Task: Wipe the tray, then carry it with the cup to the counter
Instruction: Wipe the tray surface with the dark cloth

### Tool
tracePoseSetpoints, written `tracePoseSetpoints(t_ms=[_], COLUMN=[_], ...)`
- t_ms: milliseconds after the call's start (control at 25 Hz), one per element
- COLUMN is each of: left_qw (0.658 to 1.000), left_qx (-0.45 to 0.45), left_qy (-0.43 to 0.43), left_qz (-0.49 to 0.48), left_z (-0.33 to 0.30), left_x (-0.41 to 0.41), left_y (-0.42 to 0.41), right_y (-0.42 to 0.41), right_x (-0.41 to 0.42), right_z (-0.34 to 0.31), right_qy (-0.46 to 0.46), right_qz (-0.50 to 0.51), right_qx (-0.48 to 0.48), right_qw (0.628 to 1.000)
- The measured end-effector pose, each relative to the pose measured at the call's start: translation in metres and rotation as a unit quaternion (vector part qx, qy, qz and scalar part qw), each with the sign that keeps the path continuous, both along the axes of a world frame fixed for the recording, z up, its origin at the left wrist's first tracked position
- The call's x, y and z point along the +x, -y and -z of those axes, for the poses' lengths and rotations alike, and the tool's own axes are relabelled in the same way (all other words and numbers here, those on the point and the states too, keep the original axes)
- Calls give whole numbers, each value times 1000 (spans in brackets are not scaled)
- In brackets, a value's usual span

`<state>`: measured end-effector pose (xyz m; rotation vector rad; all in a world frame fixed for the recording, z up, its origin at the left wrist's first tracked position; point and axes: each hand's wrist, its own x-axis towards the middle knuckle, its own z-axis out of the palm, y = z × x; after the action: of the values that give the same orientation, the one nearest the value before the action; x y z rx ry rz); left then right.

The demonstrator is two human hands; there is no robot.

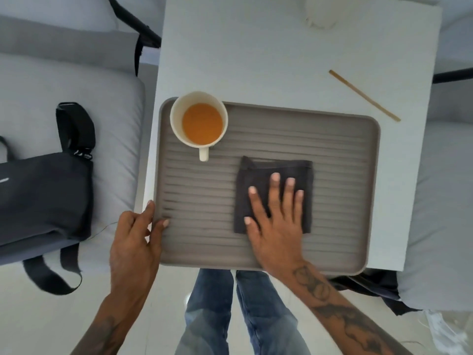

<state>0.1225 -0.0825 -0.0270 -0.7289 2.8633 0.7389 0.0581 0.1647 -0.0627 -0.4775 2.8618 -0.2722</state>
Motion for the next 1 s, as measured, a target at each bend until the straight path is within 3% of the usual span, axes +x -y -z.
tracePoseSetpoints(t_ms=[240, 400, 520, 640, 760, 1000], left_qw=[999, 995, 992, 988, 985, 983], left_qx=[28, 58, 73, 89, 109, 116], left_qy=[12, 43, 44, 34, 28, 67], left_qz=[-9, -68, -93, -118, -129, -127], left_z=[-5, -8, -10, -10, -12, -14], left_x=[-6, -10, -11, -11, -8, -13], left_y=[4, 6, 4, 1, 2, 12], right_y=[130, 65, -29, -63, -14, 135], right_x=[29, 17, 12, 11, 11, 17], right_z=[2, -6, -22, -31, -29, -27], right_qy=[27, 14, 15, -10, -44, -4], right_qz=[-54, -46, 50, 144, 174, 32], right_qx=[-47, -14, 41, 22, -46, -137], right_qw=[997, 999, 998, 989, 983, 990])
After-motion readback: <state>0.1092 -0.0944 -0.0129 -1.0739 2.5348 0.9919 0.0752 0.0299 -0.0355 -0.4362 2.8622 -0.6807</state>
